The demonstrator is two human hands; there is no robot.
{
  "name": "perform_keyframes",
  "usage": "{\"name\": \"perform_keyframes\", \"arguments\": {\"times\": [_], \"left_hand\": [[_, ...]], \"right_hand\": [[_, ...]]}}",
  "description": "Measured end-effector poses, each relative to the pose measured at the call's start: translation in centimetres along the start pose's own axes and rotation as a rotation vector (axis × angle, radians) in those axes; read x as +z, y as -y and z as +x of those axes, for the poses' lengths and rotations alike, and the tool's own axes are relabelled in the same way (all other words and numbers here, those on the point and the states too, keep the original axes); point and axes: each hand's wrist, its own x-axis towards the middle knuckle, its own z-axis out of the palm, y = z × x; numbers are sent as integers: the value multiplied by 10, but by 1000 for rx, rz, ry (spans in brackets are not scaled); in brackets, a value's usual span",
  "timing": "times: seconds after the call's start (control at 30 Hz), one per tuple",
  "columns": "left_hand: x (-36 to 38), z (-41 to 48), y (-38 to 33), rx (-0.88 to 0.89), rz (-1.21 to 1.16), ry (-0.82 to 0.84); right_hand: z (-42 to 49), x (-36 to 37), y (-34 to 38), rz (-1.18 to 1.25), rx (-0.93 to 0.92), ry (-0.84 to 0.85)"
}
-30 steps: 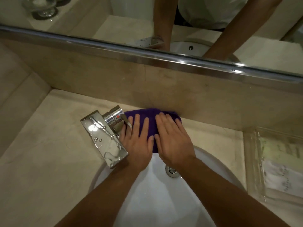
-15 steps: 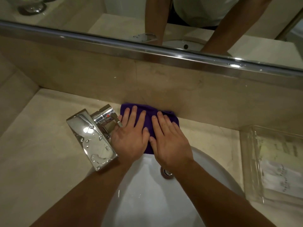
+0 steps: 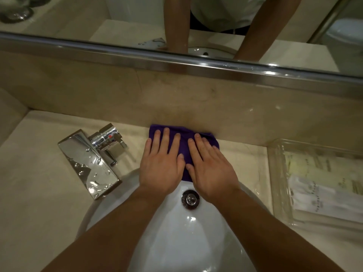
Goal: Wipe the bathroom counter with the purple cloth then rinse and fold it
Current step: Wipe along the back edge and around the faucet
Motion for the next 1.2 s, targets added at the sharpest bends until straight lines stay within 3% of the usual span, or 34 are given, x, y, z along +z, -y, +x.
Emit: {"name": "perform_keyframes", "arguments": {"times": [0.53, 0.87, 0.97, 1.1, 1.2], "left_hand": [[3, -4, -78, 123, -31, 76], [-27, -2, -78, 217, -90, 295], [-35, 4, -68, 214, -187, 317], [-48, 17, -62, 43, -238, 141], [-55, 24, -67, -286, -383, 223]], "right_hand": [[-47, -26, -57, 51, 137, 194], [-60, -42, -56, 68, 240, 328], [-55, -51, -58, 97, 235, 277], [-32, -62, -69, 167, 362, 137], [-19, -64, -75, 270, 491, 294]]}}
